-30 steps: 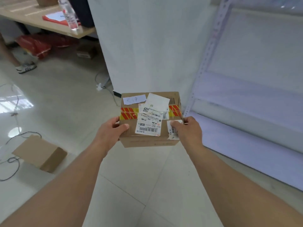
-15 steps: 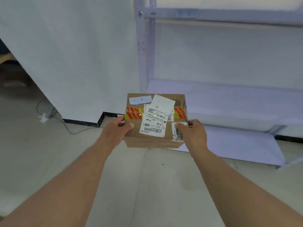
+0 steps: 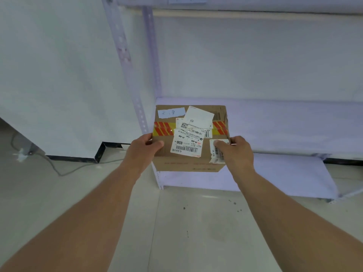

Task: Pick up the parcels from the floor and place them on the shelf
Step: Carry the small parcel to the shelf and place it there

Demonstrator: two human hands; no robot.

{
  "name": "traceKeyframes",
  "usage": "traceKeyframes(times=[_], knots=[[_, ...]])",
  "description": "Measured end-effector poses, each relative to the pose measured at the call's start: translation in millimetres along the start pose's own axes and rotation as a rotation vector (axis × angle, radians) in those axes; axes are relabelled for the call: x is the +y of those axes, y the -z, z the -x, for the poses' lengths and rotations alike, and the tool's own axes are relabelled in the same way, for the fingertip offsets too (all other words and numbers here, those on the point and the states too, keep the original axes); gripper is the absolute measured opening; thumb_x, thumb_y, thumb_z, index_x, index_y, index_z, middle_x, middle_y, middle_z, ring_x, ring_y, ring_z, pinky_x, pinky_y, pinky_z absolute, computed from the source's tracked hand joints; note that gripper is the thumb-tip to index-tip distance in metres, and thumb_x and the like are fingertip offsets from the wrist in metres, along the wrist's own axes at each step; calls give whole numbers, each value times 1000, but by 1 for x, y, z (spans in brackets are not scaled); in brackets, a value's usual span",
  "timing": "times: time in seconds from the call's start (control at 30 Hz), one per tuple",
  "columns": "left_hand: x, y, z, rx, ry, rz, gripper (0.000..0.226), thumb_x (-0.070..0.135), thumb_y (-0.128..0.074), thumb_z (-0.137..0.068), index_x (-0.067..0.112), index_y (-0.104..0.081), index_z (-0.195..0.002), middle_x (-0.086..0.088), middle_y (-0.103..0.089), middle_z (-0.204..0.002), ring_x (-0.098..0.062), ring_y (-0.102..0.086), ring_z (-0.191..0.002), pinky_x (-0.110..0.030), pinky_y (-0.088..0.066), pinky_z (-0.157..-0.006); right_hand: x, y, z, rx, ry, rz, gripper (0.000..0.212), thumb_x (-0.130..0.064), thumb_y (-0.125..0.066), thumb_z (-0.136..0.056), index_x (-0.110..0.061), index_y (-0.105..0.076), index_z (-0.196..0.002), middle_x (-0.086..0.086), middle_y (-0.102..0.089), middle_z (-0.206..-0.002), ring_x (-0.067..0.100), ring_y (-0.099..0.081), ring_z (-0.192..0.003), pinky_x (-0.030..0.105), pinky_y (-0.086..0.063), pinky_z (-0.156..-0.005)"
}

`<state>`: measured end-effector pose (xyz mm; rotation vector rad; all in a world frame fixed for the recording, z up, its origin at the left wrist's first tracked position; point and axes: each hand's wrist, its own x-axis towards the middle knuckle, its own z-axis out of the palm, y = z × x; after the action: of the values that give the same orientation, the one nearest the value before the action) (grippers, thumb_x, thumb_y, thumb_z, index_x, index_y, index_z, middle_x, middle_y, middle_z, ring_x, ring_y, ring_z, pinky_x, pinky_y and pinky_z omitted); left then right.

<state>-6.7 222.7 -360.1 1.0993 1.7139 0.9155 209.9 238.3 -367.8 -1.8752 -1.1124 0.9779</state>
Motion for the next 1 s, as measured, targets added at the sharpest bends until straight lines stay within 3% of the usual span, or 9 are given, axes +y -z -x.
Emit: traceKeyframes(times=[0.17,0.47,0.83,0.9,1.0], knots=[[3,-12,-40,5,-7,-26,9,26,-59,-84,22,-63,-90,-7,-68,-100,-29,-63,-100,-48,-49,-94,-7,-7,-30,23,10,27,23,-30,-64,-79,-18,-52,-95,0,-62,-91,22,-63,-84,35,-51,-74],[-5,-24,-92,-97,-26,-55,14,23,-59,-84,24,-62,-98,0,-68,-97,-23,-63,-97,-38,-51,-89,-6,-30,-73,41,2,40,23,-28,-66,-78,-16,-55,-94,3,-67,-92,25,-67,-85,41,-55,-80],[-16,-33,-138,-50,-60,-87,31,29,-55,-86,19,-57,-115,-2,-66,-103,-21,-63,-94,-34,-53,-81,-7,-54,-125,-6,-9,130,26,-29,-64,-79,-8,-63,-93,6,-70,-90,22,-64,-76,30,-46,-61],[-17,-31,-142,-113,-72,-73,33,30,-59,-85,22,-55,-117,0,-66,-105,-18,-63,-96,-35,-52,-83,-9,-54,-131,-14,2,146,30,-32,-65,-79,-7,-66,-97,6,-72,-91,18,-62,-69,26,-41,-53],[-18,-26,-146,-246,-64,-63,42,24,-68,-79,29,-53,-118,8,-66,-104,-9,-61,-95,-24,-48,-75,-6,-48,-133,-145,31,169,25,-36,-71,-76,-15,-65,-89,-2,-68,-84,8,-58,-67,23,-39,-52]])
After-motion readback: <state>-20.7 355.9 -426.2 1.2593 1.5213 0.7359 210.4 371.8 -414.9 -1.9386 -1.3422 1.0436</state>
